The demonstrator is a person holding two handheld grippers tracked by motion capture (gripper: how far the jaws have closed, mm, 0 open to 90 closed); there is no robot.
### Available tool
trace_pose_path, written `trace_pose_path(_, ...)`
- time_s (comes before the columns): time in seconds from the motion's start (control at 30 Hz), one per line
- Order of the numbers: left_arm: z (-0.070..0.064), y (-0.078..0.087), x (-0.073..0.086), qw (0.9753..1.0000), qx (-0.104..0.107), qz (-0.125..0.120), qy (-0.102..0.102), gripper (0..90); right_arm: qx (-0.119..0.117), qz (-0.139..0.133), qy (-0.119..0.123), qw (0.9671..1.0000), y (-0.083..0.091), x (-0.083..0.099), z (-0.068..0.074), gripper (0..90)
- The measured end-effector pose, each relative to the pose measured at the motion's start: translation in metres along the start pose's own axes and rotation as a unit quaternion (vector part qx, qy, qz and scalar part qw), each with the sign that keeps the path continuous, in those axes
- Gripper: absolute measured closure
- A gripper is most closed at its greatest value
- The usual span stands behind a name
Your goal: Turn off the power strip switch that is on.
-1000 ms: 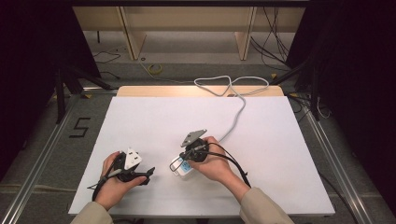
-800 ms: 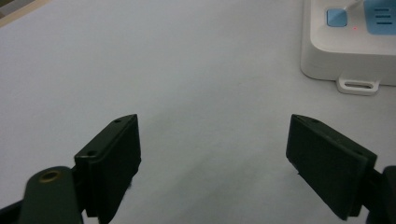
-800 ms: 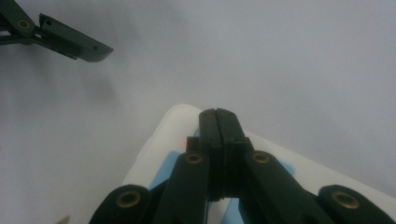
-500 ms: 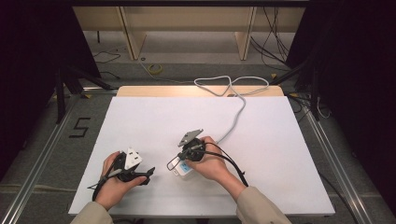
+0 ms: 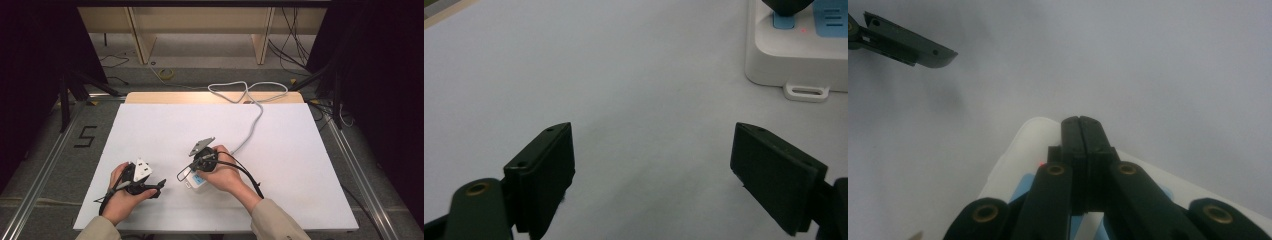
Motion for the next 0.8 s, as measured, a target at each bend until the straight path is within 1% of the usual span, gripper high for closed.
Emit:
trace_pose_path(0.33, -0.0009, 0.0, -0.0006, 1.0, -0.001, -0.004, 0.002, 17.8, 0.002, 0.002, -0.005, 1.0, -0.0005, -0.0004, 0.0005, 90.0)
trace_pose_path(0.4, -0.0009, 0.0, -0.0005, 1.0, -0.001, -0.004, 0.002, 17.8, 0.001, 0.003, 0.001, 1.0, -0.0006, -0.0005, 0.0, 90.0)
trace_pose_path(0.67, -0.0012, -0.0003, -0.0006, 1.0, -0.001, -0.003, 0.001, 17.8, 0.009, 0.009, 0.006, 0.9999, -0.001, -0.0023, 0.0013, 90.0)
trace_pose_path(0.8, -0.0015, -0.0004, -0.0009, 1.0, -0.001, -0.003, 0.001, 17.8, 0.009, 0.013, 0.009, 0.9998, -0.0012, -0.0031, 0.002, 90.0)
Point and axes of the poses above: each handheld gripper's, and its own axes: y roughly backward along the jaws, x roughly out of its underside, z roughly to its left, the point moved 2 cm from there along -y, roughly forward along the jaws, and after that the axes turned 9 degrees about y, right-handed, at the moved point
